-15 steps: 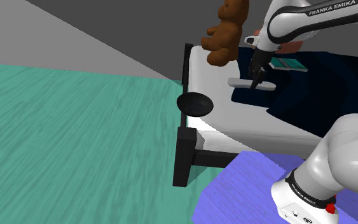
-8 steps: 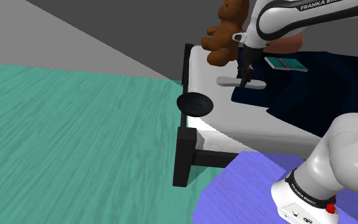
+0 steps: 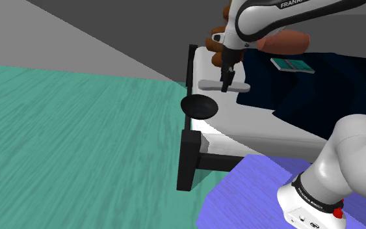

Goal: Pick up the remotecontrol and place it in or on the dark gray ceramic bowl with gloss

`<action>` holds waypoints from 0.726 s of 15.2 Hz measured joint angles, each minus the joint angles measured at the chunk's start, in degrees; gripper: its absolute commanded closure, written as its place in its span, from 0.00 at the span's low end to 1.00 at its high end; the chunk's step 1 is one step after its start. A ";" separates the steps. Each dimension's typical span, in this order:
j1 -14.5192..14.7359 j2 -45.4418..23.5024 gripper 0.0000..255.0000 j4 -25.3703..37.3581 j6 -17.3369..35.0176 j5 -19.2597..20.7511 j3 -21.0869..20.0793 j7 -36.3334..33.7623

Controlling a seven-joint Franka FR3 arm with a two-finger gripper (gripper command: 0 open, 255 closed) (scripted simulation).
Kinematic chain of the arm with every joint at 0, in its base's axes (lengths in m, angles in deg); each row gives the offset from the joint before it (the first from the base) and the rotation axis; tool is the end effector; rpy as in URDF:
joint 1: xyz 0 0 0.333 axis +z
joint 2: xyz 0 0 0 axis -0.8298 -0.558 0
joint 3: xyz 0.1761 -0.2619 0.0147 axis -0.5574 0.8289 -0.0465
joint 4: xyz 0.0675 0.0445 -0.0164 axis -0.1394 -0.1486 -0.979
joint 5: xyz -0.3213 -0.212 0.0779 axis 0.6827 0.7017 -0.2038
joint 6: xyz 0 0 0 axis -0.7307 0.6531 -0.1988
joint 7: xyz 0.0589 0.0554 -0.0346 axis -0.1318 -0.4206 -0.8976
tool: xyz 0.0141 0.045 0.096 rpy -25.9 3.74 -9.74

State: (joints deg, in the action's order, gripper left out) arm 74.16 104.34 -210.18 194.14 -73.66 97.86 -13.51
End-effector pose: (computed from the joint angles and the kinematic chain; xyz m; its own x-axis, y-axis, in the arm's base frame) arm 0.4596 -0.0205 0.4551 0.7330 0.6802 0.0099 0.6802 -0.7327 -0.0196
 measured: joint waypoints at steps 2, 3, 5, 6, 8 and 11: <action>1.38 -2.13 1.00 1.91 0.13 -1.18 -1.47 -2.09; 1.95 -2.92 1.00 2.80 -0.04 -1.62 -2.12 -3.05; 3.16 -5.53 1.00 5.14 0.11 -2.71 -3.30 -4.80; 3.75 -6.81 1.00 6.60 -0.12 -3.22 -3.90 -5.67; 4.52 -8.28 1.00 7.64 0.27 -3.79 -4.73 -6.94; 4.58 -9.38 1.00 6.72 2.23 -4.10 -4.68 -6.84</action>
State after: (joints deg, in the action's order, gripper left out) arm 78.74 94.96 -203.46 196.37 -77.76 93.17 -20.35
